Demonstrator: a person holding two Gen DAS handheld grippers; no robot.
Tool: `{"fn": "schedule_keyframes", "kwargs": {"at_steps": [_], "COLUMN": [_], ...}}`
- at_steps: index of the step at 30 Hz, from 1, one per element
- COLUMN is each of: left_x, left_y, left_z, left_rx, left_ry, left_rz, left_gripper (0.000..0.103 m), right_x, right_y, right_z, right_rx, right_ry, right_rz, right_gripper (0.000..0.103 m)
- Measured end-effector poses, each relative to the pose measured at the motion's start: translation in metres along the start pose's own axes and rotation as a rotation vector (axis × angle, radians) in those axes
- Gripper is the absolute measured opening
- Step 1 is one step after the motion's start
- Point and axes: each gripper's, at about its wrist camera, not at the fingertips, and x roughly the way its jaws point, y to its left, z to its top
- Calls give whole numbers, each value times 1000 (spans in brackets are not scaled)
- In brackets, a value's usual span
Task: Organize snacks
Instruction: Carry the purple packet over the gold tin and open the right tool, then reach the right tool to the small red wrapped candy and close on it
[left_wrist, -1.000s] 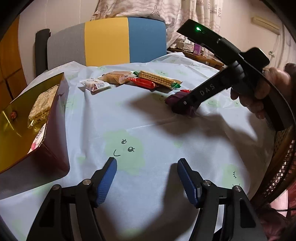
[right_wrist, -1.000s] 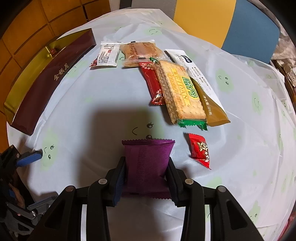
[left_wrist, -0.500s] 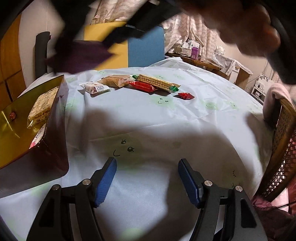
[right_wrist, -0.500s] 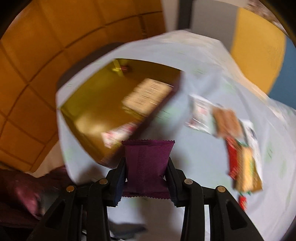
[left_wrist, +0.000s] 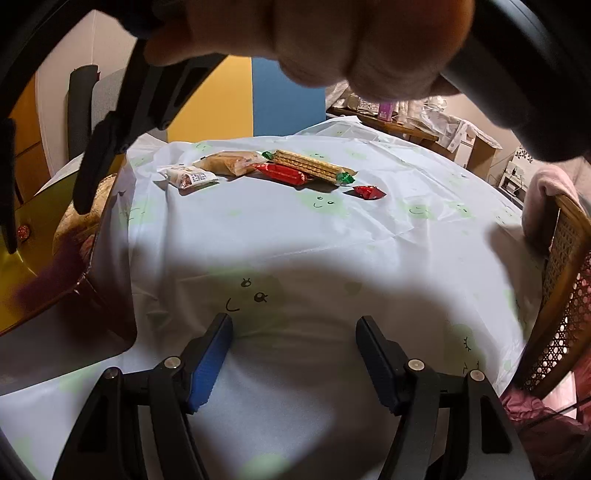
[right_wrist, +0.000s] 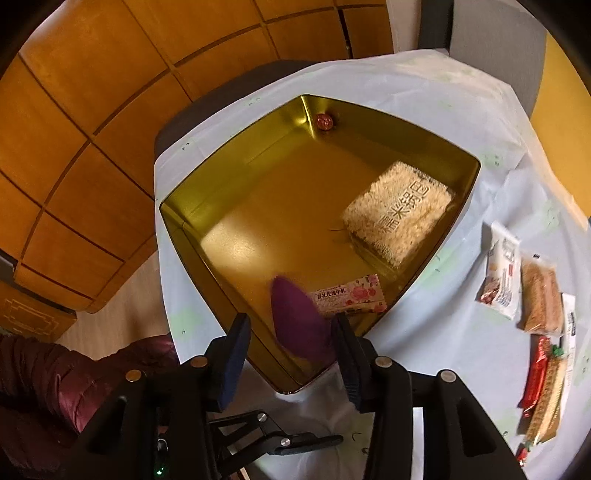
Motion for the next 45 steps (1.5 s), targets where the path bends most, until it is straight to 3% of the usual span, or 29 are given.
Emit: {"fn": "schedule_keyframes", "kwargs": {"at_steps": [10, 16, 25, 36, 40, 45], "left_x": [1, 1, 1, 4, 4, 4], "left_y": [-2, -3, -5, -7, -9, -9], "left_z": [0, 0, 1, 4, 5, 6], "left_rx": [1, 1, 3, -1, -6, -8], "left_ry": [1, 4, 13, 45, 52, 58], "left_rz": [4, 10, 25, 46, 55, 59], "left_gripper": [70, 70, 71, 71, 72, 73], "right_x": [-28, -58, -98, -115, -123, -101], "right_y": [-27, -65, -151, -229, -231, -216], "right_z": [-28, -63, -134, -187, -186, -172], "right_rx": [95, 205, 448, 783, 790, 654], "right_ry": [-67, -102, -112, -208, -272, -167], "right_rz": [-34, -120, -318, -453, -359, -379], "right_gripper": [46, 46, 46, 46, 46, 46]}}
